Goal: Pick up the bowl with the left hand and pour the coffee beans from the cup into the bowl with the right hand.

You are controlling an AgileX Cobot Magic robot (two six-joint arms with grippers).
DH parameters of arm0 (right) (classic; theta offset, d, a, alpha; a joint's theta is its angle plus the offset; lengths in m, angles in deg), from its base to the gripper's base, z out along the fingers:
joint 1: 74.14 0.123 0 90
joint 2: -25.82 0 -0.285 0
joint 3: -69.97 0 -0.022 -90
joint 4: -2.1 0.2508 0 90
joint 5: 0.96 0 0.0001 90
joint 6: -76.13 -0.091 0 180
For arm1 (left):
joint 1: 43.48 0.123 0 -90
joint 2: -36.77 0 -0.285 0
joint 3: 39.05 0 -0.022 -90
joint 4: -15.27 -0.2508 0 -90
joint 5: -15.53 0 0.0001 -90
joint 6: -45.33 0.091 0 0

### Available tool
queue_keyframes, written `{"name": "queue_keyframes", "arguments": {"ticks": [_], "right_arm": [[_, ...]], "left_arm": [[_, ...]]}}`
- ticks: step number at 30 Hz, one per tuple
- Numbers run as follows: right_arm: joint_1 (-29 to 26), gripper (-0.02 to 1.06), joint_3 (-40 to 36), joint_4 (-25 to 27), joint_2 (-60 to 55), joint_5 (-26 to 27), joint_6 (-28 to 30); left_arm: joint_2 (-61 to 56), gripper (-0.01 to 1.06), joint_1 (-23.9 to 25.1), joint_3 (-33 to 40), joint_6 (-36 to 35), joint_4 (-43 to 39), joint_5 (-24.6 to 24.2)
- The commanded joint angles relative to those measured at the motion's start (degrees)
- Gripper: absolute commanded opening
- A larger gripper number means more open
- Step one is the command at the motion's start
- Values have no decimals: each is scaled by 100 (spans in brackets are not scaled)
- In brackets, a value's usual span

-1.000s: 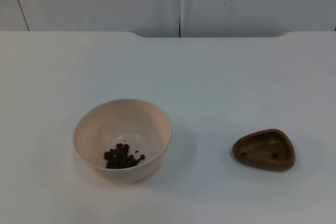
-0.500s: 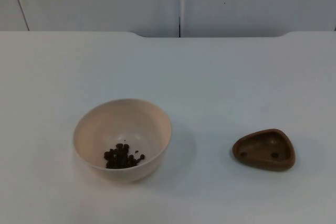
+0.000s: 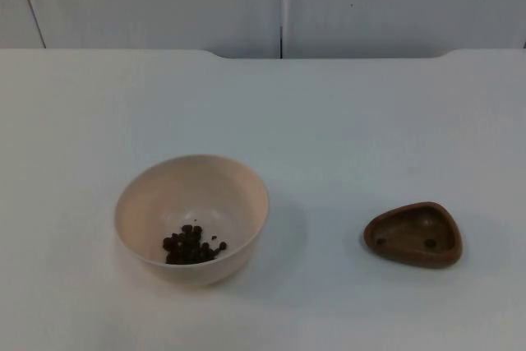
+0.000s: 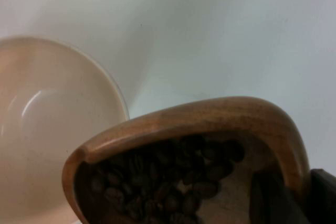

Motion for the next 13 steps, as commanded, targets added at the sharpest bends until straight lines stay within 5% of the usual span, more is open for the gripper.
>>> {"name": "queue_keyframes", "arguments": {"ticks": [1,13], "right_arm": [[-36,105,-14,-12,16,27,6],[-36,105,-14,-12,16,27,6]], "left_arm": [[-25,105,239,27,9,19,15],[-25,105,869,27,9,19,15]]}}
